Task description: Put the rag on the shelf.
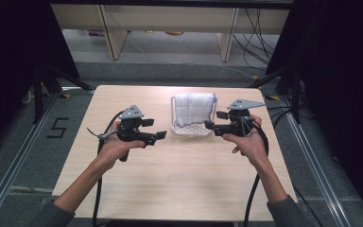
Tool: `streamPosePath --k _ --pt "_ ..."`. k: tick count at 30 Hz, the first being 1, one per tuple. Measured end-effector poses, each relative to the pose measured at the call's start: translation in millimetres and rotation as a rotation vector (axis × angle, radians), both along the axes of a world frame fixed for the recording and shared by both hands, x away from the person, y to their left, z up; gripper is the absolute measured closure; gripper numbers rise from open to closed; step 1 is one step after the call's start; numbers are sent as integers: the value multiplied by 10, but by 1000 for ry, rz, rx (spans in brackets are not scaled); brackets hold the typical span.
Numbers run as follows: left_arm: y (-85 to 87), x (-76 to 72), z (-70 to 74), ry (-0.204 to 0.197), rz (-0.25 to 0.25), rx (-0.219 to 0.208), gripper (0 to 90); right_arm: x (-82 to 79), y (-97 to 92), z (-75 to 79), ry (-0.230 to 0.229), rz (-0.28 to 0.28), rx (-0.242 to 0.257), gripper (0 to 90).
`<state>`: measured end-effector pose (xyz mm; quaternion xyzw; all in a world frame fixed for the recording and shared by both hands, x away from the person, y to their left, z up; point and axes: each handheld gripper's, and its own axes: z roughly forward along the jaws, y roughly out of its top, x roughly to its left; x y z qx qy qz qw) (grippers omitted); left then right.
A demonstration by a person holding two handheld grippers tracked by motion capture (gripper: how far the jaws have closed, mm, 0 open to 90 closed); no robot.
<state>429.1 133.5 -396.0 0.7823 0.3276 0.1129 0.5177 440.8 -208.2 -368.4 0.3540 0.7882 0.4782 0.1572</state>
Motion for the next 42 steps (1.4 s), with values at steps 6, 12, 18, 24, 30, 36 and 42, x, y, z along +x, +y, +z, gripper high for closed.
streamPosePath --k 6,12,18,24,30,36,42 --pt "3 -74 -92 3 -14 12 250 -69 -6 -57 2 -3 -9 338" --pt "2 -144 -177 2 -23 25 244 -134 26 -114 6 -6 2 331" --pt "34 -227 -248 1 -21 31 242 -244 61 -181 14 22 -19 330" --pt "58 -325 -311 -7 -29 39 240 -285 83 -225 13 36 -30 330" --pt "99 -398 -371 -10 -27 49 239 -368 89 -303 16 34 -26 330" --pt "146 -471 -443 5 -34 57 239 -486 60 -422 45 39 -24 330" --pt "161 -552 -567 16 -43 76 238 -531 61 -577 48 71 -24 335"
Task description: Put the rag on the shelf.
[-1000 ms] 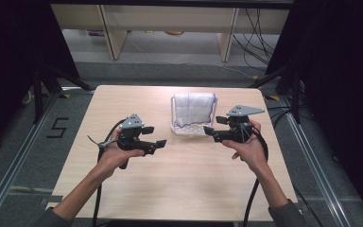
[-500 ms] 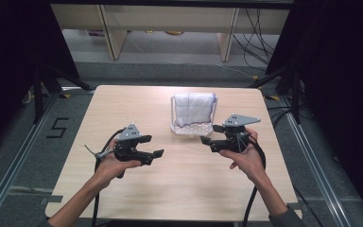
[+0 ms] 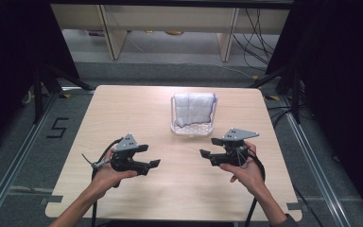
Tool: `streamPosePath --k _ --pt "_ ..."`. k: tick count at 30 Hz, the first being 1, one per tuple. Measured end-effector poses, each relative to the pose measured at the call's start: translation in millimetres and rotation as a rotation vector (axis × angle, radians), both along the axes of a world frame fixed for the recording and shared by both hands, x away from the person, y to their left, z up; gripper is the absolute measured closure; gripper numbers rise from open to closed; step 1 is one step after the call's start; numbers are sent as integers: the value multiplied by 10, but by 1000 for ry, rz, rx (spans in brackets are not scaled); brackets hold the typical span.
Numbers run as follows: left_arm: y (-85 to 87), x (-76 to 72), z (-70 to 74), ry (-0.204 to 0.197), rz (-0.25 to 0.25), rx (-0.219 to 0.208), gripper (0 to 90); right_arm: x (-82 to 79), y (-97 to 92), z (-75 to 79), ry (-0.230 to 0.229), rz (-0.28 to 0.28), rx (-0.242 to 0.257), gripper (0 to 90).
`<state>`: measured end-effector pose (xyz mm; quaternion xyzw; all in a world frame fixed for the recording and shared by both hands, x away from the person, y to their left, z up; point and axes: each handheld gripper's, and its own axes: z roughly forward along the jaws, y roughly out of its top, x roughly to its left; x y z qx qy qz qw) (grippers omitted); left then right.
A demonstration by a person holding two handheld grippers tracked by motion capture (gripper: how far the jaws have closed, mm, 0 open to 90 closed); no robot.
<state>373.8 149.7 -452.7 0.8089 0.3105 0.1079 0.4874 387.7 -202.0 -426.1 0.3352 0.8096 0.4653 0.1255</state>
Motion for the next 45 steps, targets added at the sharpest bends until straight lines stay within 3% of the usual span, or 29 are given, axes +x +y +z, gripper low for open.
streamPosePath --k 4,5,7,8,11,18,20,21,24,25,31,32,33,34,35,36,38,39,42,43,45 --pt "10 -17 -162 20 8 12 238 -24 38 -88 6 19 -20 333" --pt "10 -32 -192 22 18 16 238 -47 55 -104 27 11 -18 333" --pt "11 -53 -230 13 3 37 238 -50 64 -138 15 22 -26 332" --pt "11 -71 -237 5 6 51 238 -66 71 -148 33 23 -30 327" --pt "3 -126 -276 3 -1 47 237 -107 66 -194 39 19 -21 328" --pt "-6 -291 -345 -25 -41 128 233 -214 24 -311 55 13 -33 325" --pt "3 -323 -347 -25 -56 131 231 -221 5 -351 61 34 -51 324" --pt "-3 -344 -356 -18 -53 105 231 -252 14 -371 89 28 -53 326" --pt "14 -402 -385 -19 -58 118 230 -271 2 -439 72 54 -86 325" --pt "30 -413 -396 -16 -73 132 230 -282 -3 -450 73 56 -90 323" --pt "45 -529 -529 26 -50 102 230 -362 -21 -495 102 53 -90 317" --pt "60 -542 -538 24 -58 133 230 -385 -19 -505 121 51 -87 315" --pt "44 -570 -551 34 -50 109 229 -402 -23 -519 130 49 -90 313" --pt "45 -588 -550 28 -52 108 229 -402 -34 -539 114 56 -95 311" --pt "46 -606 -547 22 -52 107 228 -443 -29 -544 152 41 -89 307" --pt "51 -627 -537 22 -55 112 228 -443 -47 -561 136 43 -101 299" --pt "58 -663 -529 4 -61 128 223 -482 -59 -594 150 38 -107 263" --pt "38 -696 -538 9 -49 101 219 -510 -65 -606 158 34 -113 254" --pt "31 -750 -546 1 -51 105 218 -595 -76 -652 164 58 -128 225" --pt "48 -759 -539 -2 -63 138 218 -617 -74 -654 167 61 -126 212" --pt "36 -796 -548 -18 -64 137 217 -671 -72 -659 167 66 -140 179"
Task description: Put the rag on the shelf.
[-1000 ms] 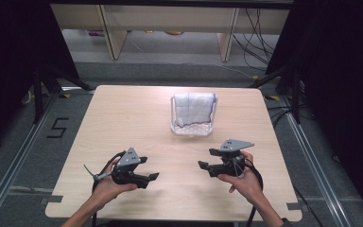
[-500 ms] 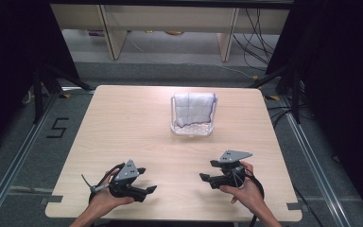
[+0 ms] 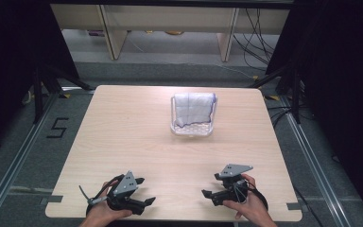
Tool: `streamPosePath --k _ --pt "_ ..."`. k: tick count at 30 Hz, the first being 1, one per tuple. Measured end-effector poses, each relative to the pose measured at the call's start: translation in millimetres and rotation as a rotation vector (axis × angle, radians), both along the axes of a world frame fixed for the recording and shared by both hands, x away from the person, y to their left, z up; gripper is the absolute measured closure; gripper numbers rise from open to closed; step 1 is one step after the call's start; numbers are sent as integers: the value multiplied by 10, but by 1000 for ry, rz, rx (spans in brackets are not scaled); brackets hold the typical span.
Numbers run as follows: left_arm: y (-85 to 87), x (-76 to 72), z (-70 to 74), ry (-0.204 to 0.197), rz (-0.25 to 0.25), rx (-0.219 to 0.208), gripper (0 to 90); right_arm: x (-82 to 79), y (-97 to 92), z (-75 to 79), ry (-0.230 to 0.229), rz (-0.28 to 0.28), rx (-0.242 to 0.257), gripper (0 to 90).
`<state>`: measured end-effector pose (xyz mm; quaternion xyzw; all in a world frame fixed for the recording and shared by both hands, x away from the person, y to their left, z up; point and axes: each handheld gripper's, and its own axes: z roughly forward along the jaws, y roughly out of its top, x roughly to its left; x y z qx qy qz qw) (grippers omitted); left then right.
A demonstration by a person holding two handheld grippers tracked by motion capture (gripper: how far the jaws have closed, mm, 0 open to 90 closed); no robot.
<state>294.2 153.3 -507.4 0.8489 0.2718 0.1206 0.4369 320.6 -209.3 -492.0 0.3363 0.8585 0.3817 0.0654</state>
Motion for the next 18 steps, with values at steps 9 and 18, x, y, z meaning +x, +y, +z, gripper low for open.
streamPosePath --k 9,18 --pt "4 -76 -34 28 -17 4 207 -122 73 -66 -14 54 -73 165" --pt "-4 -70 -51 15 -16 34 203 -124 93 -84 -8 58 -85 165"
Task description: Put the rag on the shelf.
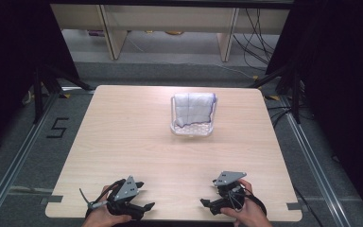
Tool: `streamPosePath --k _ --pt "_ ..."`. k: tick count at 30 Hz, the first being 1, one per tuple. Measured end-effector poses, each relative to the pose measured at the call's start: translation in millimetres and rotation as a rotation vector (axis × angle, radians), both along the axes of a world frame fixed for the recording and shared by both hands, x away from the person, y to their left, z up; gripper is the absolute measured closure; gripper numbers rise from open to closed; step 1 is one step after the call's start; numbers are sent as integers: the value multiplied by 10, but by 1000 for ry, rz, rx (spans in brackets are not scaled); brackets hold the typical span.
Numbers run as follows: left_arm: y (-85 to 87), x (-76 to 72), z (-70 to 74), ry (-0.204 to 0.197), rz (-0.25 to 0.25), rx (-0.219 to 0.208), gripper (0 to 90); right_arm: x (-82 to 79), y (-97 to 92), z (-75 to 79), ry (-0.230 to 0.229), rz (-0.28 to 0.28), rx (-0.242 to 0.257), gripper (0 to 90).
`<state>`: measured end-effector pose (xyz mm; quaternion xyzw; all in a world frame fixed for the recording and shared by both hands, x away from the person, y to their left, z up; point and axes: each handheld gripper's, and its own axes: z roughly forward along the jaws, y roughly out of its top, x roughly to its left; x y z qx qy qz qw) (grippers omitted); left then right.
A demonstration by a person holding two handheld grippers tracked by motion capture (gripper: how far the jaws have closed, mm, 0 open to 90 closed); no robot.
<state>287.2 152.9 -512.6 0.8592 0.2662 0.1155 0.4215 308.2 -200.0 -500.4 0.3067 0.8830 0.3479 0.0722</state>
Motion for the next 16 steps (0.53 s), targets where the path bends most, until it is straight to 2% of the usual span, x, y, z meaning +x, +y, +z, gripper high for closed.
streamPosePath --k 1,3,4,5,7,9,10,14,16 --pt "0 1 1 0 0 -1 203 7 2 -5 -3 14 1 165" --pt "-2 2 2 -2 0 0 202 7 4 -13 -8 5 -2 165" --pt "7 9 6 -7 -5 15 202 7 3 -11 -5 4 -5 165" --pt "-3 2 1 -1 0 -2 202 -1 18 -24 0 -11 8 165" --pt "-2 5 0 -1 4 -3 201 0 20 -24 -4 -8 10 165" --pt "15 21 3 -8 -4 18 201 -1 21 -23 -4 -10 11 165" --pt "12 19 -1 0 5 10 200 0 20 -24 -5 -7 10 165" --pt "22 27 7 2 -8 20 199 9 14 -30 -10 -3 8 165" --pt "25 36 -1 -5 1 25 199 12 13 -31 -13 -4 6 165"
